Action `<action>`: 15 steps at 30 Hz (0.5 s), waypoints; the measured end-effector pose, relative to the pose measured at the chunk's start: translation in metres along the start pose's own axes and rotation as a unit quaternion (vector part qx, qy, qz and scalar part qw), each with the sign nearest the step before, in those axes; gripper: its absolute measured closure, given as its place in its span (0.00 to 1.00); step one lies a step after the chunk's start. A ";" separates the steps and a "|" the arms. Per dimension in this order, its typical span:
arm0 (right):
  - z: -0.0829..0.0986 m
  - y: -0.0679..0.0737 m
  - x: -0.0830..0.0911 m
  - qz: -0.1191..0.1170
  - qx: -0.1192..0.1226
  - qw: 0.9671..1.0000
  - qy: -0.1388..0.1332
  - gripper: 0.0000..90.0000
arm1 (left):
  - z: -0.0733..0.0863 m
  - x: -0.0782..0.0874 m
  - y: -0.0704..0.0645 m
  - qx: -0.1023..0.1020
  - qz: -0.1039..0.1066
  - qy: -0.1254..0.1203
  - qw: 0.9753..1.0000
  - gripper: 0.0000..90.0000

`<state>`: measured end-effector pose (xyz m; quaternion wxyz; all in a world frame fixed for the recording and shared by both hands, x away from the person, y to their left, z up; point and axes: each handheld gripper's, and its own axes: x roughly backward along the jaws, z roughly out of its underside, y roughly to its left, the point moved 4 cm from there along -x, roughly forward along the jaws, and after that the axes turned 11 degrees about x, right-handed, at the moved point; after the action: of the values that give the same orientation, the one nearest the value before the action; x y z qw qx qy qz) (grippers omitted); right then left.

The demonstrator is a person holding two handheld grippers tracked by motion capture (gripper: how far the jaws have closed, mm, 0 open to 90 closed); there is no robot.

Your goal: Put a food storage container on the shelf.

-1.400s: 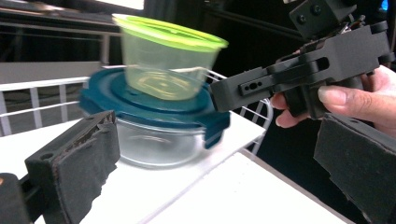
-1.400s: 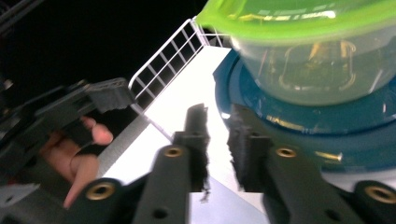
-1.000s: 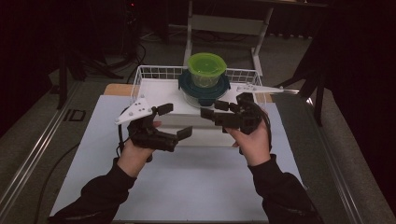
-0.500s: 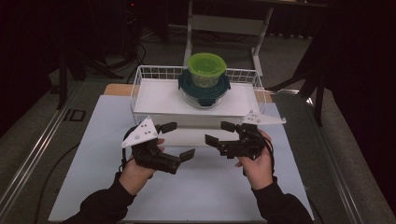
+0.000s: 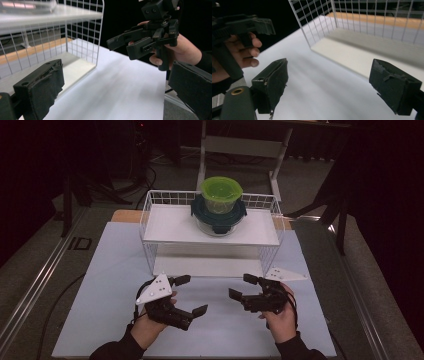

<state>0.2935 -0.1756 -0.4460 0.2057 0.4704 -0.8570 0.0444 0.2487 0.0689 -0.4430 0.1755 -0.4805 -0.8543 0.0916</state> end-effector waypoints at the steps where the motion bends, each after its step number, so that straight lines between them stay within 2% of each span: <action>1: 0.005 0.000 0.000 0.000 -0.002 1.000 0.001 0.17 | 0.003 0.000 0.000 0.000 0.000 0.001 1.000 0.00; 5: 0.026 -0.002 0.000 0.006 -0.009 1.000 0.011 0.17 | 0.015 -0.002 0.001 -0.005 -0.005 0.008 1.000 0.00; 9: 0.045 -0.003 -0.001 0.013 -0.010 0.999 0.033 0.17 | 0.026 -0.003 0.001 -0.012 -0.008 0.015 1.000 0.00; 11: 0.051 -0.002 0.000 0.016 -0.004 0.999 0.041 0.17 | 0.032 -0.004 0.002 -0.007 -0.006 0.016 1.000 0.00; 15: 0.060 -0.002 0.005 0.024 -0.001 0.999 0.039 0.17 | 0.042 -0.004 0.005 -0.002 -0.006 0.021 1.000 0.00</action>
<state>0.2742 -0.1964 -0.4986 0.2386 0.4470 -0.8596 0.0669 0.2378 0.0682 -0.4845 0.1932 -0.4773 -0.8536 0.0791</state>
